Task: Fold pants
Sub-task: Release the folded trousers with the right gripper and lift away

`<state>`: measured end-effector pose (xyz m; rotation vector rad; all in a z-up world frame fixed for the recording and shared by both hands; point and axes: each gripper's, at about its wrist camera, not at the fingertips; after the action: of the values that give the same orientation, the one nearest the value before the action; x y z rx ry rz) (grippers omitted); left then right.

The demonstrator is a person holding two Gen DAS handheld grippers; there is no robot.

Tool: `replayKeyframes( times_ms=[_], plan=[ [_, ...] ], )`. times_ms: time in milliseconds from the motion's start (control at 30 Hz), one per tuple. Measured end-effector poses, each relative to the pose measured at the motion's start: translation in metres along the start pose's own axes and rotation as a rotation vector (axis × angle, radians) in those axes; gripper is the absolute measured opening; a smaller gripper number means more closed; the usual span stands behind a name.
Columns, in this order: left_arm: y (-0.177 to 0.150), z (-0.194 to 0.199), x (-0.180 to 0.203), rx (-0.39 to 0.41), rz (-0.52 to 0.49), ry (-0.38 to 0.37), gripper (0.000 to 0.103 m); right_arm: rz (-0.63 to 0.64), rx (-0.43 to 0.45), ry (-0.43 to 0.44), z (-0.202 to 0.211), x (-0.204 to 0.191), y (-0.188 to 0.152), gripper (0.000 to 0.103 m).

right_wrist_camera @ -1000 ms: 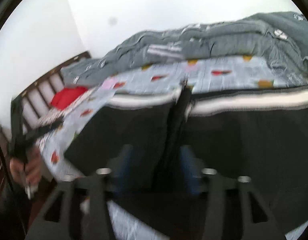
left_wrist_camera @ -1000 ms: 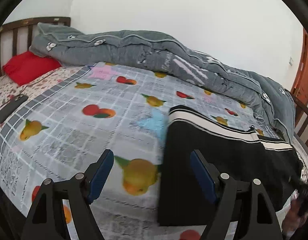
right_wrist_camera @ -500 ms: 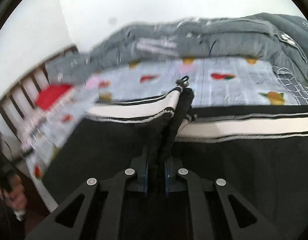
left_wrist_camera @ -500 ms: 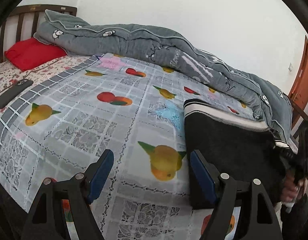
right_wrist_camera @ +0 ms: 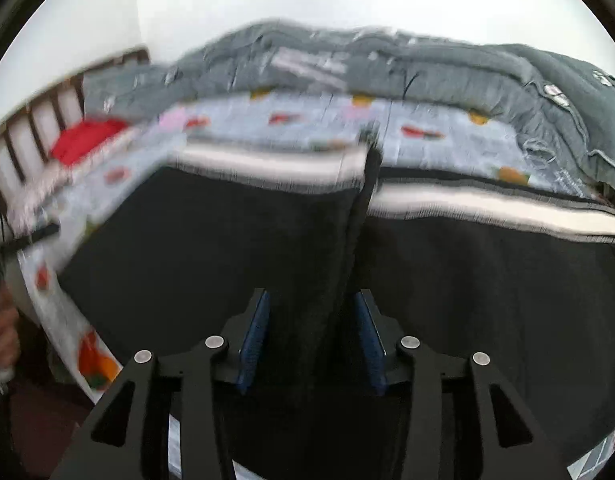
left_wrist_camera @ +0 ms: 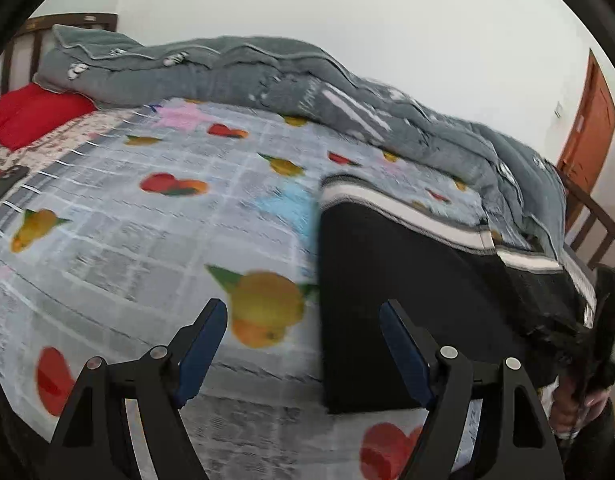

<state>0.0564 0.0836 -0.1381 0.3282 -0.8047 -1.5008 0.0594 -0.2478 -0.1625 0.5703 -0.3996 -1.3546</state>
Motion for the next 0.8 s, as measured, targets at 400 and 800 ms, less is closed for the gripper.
replayKeyframes(
  times_ms=[400, 800],
  plan=[
    [-0.026, -0.013, 0.008, -0.138, 0.023, 0.069, 0.079, -0.094, 0.070, 0.060, 0.017, 0.013, -0.025, 0.053],
    [-0.013, 0.018, 0.015, -0.023, 0.058, 0.082, 0.077, -0.207, 0.159, -0.075, 0.079, 0.061, -0.045, 0.065]
  ],
)
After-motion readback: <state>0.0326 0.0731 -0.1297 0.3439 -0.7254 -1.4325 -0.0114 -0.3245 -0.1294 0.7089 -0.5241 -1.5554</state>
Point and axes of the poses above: each gripper's, at about its wrist camera, not at the fingertips, and z roughly against the way its jaws point, x to its right, y to its top, and after that the axes turned 7 degrees about -x, right-handed
